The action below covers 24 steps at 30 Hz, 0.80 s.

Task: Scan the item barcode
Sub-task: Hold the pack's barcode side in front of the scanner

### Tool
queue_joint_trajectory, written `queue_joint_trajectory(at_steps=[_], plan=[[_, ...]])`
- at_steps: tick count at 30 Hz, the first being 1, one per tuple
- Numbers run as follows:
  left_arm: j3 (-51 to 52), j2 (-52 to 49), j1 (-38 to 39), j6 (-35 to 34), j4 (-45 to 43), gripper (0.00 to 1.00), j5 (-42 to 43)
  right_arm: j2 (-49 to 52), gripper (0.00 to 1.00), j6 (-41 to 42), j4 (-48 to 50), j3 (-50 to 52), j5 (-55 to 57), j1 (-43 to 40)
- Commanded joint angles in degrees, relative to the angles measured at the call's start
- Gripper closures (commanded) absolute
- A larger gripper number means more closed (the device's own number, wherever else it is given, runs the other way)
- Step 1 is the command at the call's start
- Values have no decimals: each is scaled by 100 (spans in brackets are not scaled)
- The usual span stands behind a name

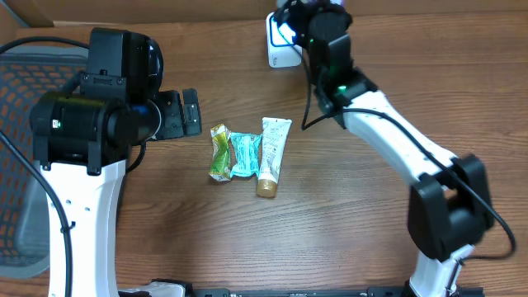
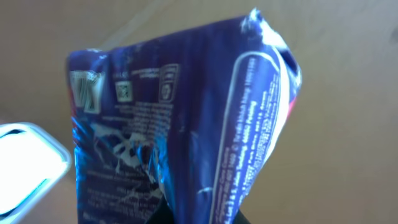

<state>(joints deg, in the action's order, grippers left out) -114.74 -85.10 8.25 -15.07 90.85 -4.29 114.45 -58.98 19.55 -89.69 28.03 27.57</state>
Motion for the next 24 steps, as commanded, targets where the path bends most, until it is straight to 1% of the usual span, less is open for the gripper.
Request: queue_joint_trajectory(at_steps=[1, 3, 5, 11, 14, 20, 24], plan=[[-15, 9, 2, -81, -4, 0, -13, 566, 96, -1943, 844, -111, 372, -26], [-15, 9, 2, -81, -7, 0, -13, 909, 96, -2618, 1440, -114, 341, -26], [-15, 9, 2, -81, -7, 1, -13, 1158, 96, -2951, 1746, -114, 267, -31], [-15, 9, 2, -81, -4, 0, -13, 1539, 96, -3005, 1781, -114, 186, -131], [-15, 9, 2, -81, -4, 0, -13, 1578, 96, -3032, 1816, -114, 188, -133], [-15, 9, 2, -81, -4, 0, -15, 1591, 96, -3460, 1821, -114, 37, -133], [-15, 9, 2, -81, -4, 0, -13, 1652, 96, -3475, 1989, -114, -72, -133]])
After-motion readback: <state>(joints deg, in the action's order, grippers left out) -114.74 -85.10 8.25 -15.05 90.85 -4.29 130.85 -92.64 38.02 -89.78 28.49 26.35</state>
